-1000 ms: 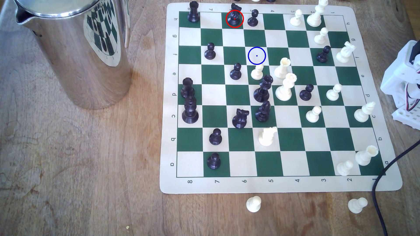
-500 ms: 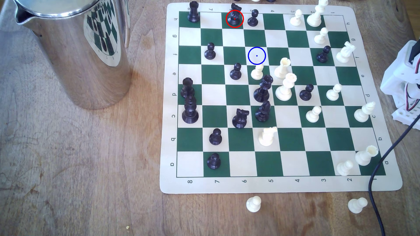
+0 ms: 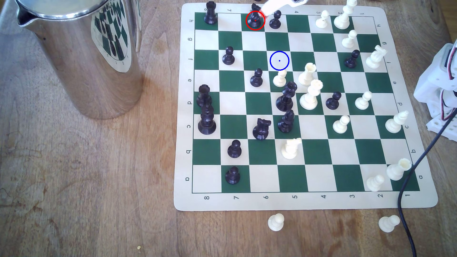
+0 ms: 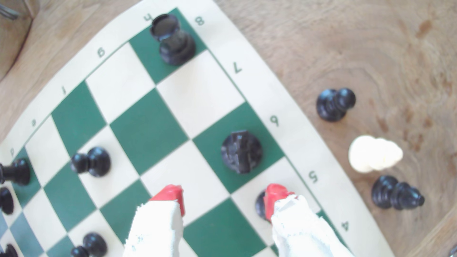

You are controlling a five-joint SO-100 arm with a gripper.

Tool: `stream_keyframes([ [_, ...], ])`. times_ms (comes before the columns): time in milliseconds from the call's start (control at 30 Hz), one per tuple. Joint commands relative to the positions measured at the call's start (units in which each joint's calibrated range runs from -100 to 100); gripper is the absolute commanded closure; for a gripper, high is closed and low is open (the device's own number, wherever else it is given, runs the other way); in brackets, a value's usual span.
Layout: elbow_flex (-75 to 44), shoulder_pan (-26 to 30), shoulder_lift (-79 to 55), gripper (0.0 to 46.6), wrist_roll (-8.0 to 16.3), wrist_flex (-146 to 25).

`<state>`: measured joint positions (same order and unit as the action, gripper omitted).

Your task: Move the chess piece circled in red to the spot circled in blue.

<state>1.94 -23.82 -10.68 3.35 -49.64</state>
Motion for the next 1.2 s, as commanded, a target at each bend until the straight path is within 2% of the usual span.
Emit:
stream_keyframes([
  [0,-7.7,-0.5,-0.1,28.7,0.2,1.0],
  [333,-8.2,-2.6,-3.2,28.9,0.3,3.1],
  [967,-11.0,-0.9,-8.3,28.5,0.9,6.7],
  [1167,-11.1,-0.8,-9.0,30.7,1.0,7.2],
])
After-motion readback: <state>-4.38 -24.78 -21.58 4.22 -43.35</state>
